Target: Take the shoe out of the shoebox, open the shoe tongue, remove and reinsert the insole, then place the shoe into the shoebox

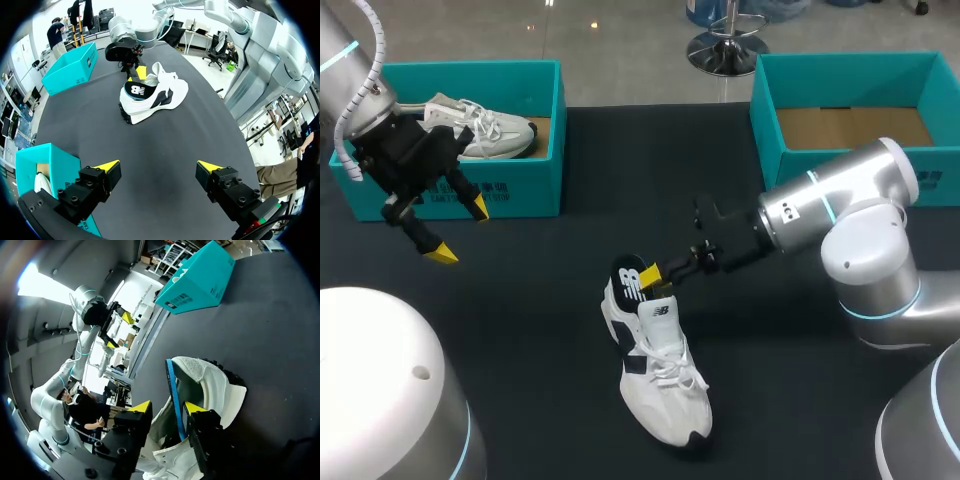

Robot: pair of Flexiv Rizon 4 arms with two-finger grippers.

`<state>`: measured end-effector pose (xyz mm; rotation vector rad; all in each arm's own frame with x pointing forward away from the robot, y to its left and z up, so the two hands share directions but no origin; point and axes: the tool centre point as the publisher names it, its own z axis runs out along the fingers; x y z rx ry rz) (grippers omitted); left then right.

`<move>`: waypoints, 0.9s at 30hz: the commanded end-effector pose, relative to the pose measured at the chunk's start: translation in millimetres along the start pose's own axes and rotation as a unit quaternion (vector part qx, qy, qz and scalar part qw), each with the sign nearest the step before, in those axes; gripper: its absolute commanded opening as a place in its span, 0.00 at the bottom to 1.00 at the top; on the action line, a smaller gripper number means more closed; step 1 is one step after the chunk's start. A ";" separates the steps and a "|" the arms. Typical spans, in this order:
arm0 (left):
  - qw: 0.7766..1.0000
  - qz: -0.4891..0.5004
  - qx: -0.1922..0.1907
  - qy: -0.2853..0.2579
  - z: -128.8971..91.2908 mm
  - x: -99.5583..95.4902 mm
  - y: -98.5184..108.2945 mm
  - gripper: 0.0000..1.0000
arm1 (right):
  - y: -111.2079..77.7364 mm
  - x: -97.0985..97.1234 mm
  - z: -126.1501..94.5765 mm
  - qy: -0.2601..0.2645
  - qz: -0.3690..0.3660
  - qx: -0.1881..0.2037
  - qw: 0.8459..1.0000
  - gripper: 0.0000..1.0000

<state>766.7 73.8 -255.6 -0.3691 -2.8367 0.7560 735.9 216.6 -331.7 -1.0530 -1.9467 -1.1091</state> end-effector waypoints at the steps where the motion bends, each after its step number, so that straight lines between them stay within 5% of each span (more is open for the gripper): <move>1: 1.000 0.000 -0.001 0.000 -0.4 0.7 0.2 1.00 | 12.6 -3.0 4.2 -0.002 -0.001 0.019 1.000 0.12; 2: 1.000 0.000 -0.001 0.000 -0.4 0.7 0.2 1.00 | 13.5 -3.0 4.1 -0.002 -0.002 0.020 1.000 0.00; 7: 1.000 0.000 -0.001 0.000 -0.4 0.7 0.2 1.00 | 12.9 -2.1 2.1 -0.005 -0.004 0.022 1.000 0.00; 27: 1.000 0.000 -0.001 0.000 -0.4 0.7 0.2 1.00 | -38.3 -3.3 15.3 0.006 0.052 0.027 0.998 0.00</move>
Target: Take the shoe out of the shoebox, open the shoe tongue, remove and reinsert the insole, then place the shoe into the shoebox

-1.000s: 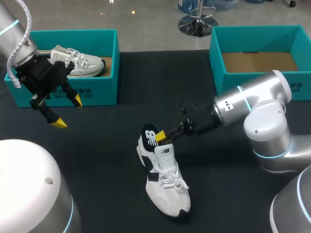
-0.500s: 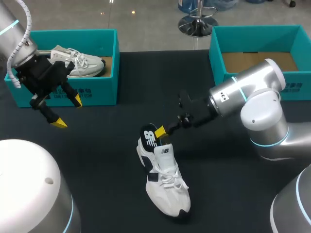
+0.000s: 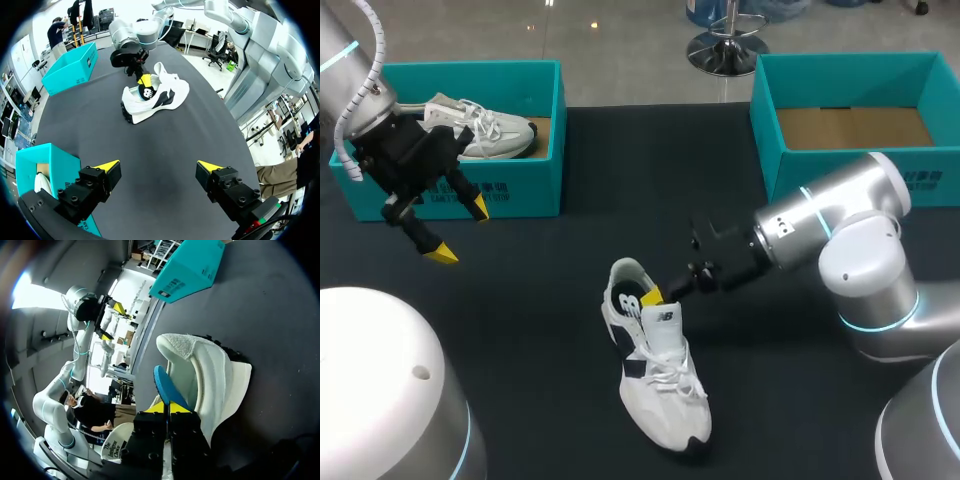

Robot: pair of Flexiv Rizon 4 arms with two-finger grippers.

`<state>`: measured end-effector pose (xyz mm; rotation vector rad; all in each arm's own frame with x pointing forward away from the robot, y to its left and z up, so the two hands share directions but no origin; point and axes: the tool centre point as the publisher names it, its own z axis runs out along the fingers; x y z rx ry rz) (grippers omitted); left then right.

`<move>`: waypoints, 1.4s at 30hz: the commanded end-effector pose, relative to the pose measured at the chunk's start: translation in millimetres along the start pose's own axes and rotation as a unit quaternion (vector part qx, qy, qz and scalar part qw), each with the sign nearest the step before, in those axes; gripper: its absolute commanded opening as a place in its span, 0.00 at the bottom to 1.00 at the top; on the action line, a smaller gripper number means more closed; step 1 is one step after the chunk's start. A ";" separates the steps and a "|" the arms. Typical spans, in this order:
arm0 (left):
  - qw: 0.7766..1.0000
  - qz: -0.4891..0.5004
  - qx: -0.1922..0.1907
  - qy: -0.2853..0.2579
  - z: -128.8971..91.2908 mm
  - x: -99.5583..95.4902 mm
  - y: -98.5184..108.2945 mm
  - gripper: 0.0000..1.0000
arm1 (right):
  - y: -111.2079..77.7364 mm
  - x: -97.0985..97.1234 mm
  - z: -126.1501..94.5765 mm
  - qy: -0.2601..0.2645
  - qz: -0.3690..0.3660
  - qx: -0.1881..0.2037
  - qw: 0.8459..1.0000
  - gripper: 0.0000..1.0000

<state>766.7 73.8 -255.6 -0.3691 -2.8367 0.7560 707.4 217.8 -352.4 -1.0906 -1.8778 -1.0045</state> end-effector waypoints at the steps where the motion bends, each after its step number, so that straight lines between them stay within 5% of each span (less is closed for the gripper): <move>1: 1.000 0.000 -0.001 0.000 -0.3 0.7 0.2 1.00 | -4.4 -0.5 -0.4 -0.005 0.003 -0.001 1.000 0.00; 2: 1.000 0.000 -0.001 0.000 -0.3 0.7 0.2 1.00 | -2.2 -0.2 -1.8 -0.006 0.004 -0.002 1.000 0.13; 3: 1.000 0.000 -0.001 0.000 -0.3 0.7 0.2 1.00 | 0.4 0.9 -3.3 -0.009 0.003 -0.004 1.000 0.44; 4: 1.000 0.000 -0.001 0.000 -0.3 0.7 0.2 1.00 | 3.3 2.3 -5.0 -0.012 0.001 -0.004 1.000 1.00; 17: 1.000 0.000 -0.001 0.000 -0.3 0.7 0.2 1.00 | 49.9 31.5 -42.7 -0.069 -0.050 -0.031 0.996 1.00; 22: 1.000 0.000 -0.001 0.000 -0.3 0.7 0.2 1.00 | 61.6 53.1 -72.5 -0.188 -0.012 -0.053 0.981 1.00; 30: 1.000 0.000 -0.001 0.000 -0.3 0.7 0.2 1.00 | 41.4 77.0 -80.6 -0.367 0.090 -0.053 0.924 1.00; 42: 1.000 0.000 -0.001 0.000 -0.3 0.7 0.2 1.00 | 13.1 89.6 -55.3 -0.445 0.125 -0.052 0.885 1.00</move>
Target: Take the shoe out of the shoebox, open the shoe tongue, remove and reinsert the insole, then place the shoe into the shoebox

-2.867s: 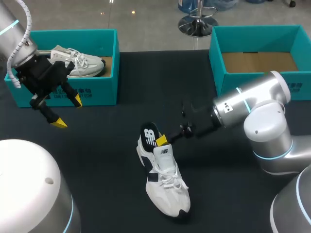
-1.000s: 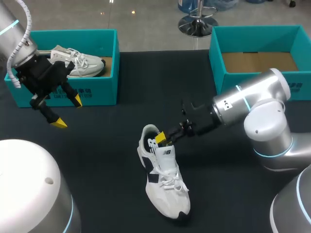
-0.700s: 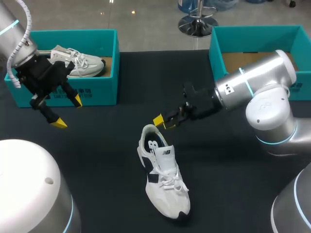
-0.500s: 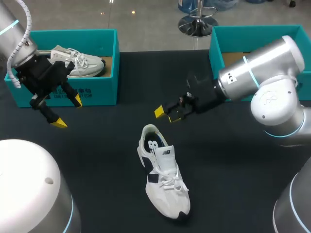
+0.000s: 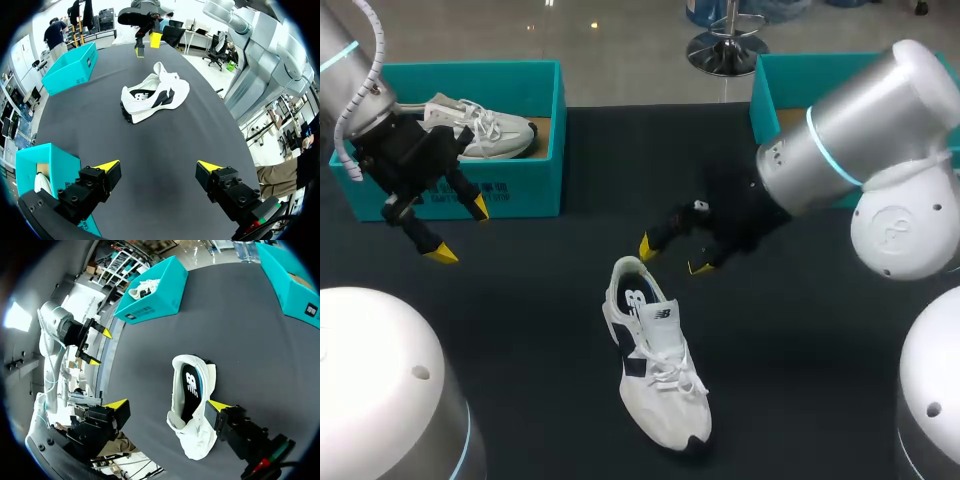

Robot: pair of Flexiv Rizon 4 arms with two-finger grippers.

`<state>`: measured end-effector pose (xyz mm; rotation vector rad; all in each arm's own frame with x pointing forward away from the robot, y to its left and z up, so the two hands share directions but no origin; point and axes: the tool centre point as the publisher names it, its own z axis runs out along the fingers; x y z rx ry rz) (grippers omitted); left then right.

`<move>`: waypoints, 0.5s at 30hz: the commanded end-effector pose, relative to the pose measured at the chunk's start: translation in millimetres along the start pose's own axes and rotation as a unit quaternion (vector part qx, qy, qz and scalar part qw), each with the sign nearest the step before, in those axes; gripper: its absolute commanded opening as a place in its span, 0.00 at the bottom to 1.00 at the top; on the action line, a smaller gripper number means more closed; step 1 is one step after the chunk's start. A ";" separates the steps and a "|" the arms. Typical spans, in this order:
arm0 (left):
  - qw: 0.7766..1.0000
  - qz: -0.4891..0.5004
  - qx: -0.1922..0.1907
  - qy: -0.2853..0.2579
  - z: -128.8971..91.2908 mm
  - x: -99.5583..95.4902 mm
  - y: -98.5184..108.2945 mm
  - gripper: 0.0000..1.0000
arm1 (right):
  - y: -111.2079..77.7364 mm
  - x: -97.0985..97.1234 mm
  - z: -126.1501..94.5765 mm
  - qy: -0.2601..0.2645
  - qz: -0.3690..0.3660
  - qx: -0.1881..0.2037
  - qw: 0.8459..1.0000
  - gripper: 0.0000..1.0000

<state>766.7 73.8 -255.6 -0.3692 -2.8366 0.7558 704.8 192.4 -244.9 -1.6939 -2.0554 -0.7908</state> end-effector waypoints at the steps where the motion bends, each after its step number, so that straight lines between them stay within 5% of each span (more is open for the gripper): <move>1: 1.000 0.000 -0.001 0.000 -0.3 0.7 0.2 1.00 | -7.4 7.6 10.2 -0.210 0.017 -0.004 0.977 1.00; 5: 1.000 0.000 -0.001 0.000 -0.3 0.7 0.2 1.00 | -7.7 6.1 13.7 -0.205 0.015 -0.004 0.979 1.00; 6: 1.000 0.000 -0.001 0.000 -0.3 0.7 0.2 1.00 | -6.9 5.3 15.1 -0.205 0.012 0.000 0.979 0.84; 7: 1.000 0.000 -0.001 0.000 -0.3 0.7 0.2 1.00 | -5.7 5.2 17.3 -0.206 0.005 0.003 0.979 0.11; 8: 1.000 0.000 -0.001 0.000 -0.3 0.7 0.2 1.00 | -4.9 5.6 18.4 -0.206 0.005 0.004 0.979 0.00; 15: 1.000 0.000 -0.001 0.000 -0.3 0.7 0.2 1.00 | 4.4 4.0 29.6 -0.206 -0.010 0.022 0.978 0.00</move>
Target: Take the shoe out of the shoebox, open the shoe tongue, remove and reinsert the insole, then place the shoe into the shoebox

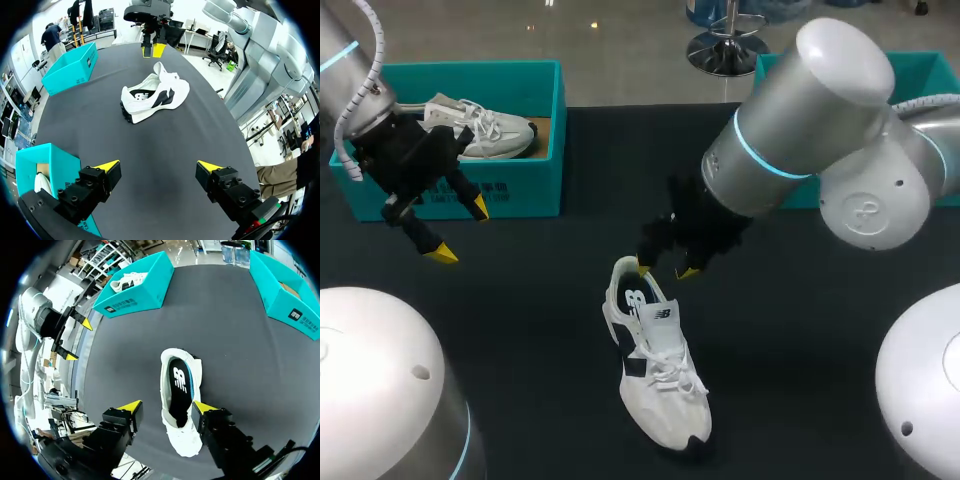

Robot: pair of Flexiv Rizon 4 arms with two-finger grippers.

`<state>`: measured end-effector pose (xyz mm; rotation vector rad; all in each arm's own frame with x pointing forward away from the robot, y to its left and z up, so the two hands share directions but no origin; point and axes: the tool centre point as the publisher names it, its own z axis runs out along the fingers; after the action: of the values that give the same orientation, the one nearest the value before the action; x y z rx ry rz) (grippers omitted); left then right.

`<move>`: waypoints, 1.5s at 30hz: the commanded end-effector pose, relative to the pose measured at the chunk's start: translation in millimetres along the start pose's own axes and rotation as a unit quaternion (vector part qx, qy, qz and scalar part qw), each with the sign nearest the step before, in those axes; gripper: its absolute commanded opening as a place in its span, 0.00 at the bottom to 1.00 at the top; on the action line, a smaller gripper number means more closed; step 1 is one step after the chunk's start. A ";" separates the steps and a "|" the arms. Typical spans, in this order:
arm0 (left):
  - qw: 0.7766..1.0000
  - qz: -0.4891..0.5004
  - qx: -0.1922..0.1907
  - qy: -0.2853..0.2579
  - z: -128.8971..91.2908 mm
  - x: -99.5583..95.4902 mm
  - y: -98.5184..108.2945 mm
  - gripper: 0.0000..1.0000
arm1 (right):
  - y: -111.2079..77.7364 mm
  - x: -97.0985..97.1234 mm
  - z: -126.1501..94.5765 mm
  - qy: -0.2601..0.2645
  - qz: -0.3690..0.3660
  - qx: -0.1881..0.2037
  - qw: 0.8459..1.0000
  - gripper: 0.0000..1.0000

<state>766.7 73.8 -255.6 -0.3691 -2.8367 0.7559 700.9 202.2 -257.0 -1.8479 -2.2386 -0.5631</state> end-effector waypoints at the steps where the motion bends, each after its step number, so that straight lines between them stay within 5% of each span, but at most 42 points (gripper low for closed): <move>1: 1.000 0.000 -0.001 0.000 -0.3 0.7 0.1 1.00 | 10.6 5.6 14.6 -0.077 -0.002 0.007 0.997 0.00; 18: 1.000 0.000 -0.001 0.000 -0.3 0.7 0.1 1.00 | 21.7 11.8 65.2 -0.096 -0.033 0.047 0.994 0.00; 31: 1.000 0.000 -0.001 0.000 -0.3 0.7 0.1 1.00 | 7.4 -9.0 117.8 -0.075 -0.031 0.028 0.996 0.00; 45: 1.000 0.000 -0.001 0.000 -0.3 0.7 0.1 1.00 | 0.7 -23.2 167.7 -0.063 -0.035 0.058 0.996 0.00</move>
<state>766.7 73.8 -255.5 -0.3691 -2.8367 0.7558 719.0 240.4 -397.4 -1.8124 -2.3752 -0.3294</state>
